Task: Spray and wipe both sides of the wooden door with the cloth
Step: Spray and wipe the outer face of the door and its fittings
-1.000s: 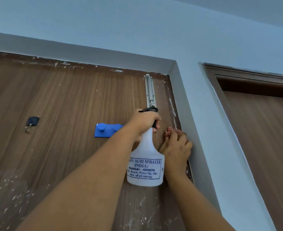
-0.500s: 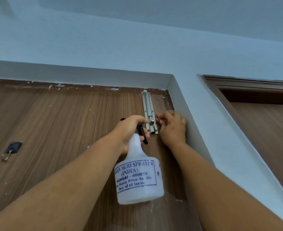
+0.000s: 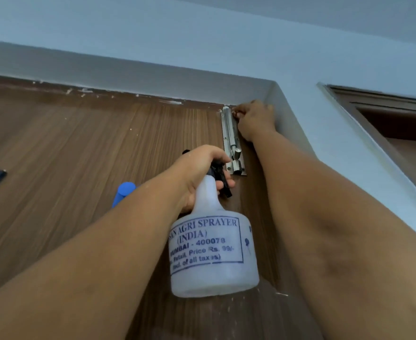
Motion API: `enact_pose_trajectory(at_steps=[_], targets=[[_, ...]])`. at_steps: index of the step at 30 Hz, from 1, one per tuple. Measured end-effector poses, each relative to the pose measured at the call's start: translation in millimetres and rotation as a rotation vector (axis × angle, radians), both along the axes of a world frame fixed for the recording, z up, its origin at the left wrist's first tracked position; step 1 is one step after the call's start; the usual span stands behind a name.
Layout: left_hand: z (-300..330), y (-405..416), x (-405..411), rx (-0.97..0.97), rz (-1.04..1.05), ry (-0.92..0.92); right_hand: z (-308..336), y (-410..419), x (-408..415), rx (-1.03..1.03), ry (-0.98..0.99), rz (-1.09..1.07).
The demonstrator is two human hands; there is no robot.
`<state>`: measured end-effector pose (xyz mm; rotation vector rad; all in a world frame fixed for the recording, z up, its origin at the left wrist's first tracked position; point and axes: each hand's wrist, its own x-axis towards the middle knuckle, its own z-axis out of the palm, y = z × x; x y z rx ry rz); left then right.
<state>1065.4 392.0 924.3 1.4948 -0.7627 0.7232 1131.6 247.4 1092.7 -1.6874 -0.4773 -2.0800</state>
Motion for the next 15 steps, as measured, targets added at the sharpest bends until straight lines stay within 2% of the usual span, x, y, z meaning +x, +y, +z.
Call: enact_pose_trajectory(at_steps=[4, 9, 15], targets=[[-6.9, -4.1, -9.6, 0.016, 0.009, 0.009, -32.2, -3.1, 3.4, 0.006, -0.013, 0.049], [-17.2, -6.2, -22.3, 0.036, 0.075, 0.046, -102.8, -4.1, 4.7, -0.051, -0.031, 0.066], [-68.1, -17.4, -26.7, 0.111, 0.203, 0.178, -205.1, 0.8, 3.9, 0.024, -0.053, 0.154]])
